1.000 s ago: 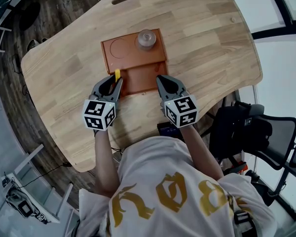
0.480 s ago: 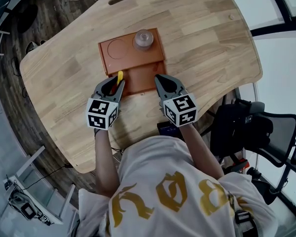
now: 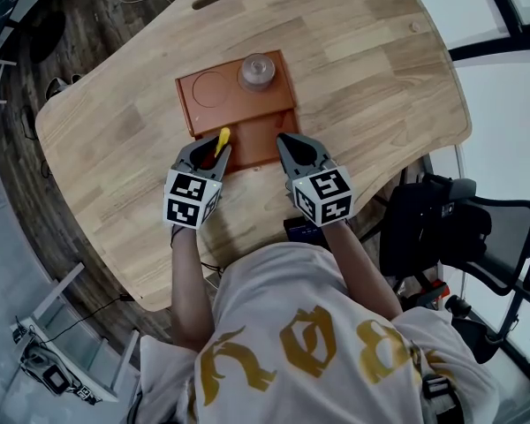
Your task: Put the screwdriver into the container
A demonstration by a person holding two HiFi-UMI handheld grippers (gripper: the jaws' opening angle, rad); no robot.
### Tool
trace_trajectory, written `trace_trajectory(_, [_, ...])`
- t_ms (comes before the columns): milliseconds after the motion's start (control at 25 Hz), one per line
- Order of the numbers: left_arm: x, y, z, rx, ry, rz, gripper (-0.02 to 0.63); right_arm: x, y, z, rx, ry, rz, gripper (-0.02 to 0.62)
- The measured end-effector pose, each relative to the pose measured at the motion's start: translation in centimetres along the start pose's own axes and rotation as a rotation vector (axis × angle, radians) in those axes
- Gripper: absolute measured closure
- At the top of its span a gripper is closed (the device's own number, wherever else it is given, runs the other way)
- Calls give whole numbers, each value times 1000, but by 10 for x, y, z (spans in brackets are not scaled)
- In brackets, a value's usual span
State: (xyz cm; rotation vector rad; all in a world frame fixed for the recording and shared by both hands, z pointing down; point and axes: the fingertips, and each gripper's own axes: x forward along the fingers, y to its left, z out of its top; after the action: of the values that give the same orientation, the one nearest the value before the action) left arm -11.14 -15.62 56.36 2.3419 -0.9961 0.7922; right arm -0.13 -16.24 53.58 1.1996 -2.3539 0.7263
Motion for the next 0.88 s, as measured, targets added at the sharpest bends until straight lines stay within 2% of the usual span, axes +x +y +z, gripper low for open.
trace_trajectory(160, [8, -6, -5, 100, 73, -11, 523, 2, -1, -1, 8, 2, -5, 584])
trace_trajectory(400, [17, -9, -9, 129, 127, -22, 523, 4, -1, -1, 11, 6, -4, 584])
trace_trajectory(680, [34, -17, -14, 203, 241, -35, 523, 6, -2, -2, 23, 9, 0, 584])
trace_trajectory(880, [41, -16, -19, 194, 295, -33, 523, 6, -4, -3, 27, 13, -2, 584])
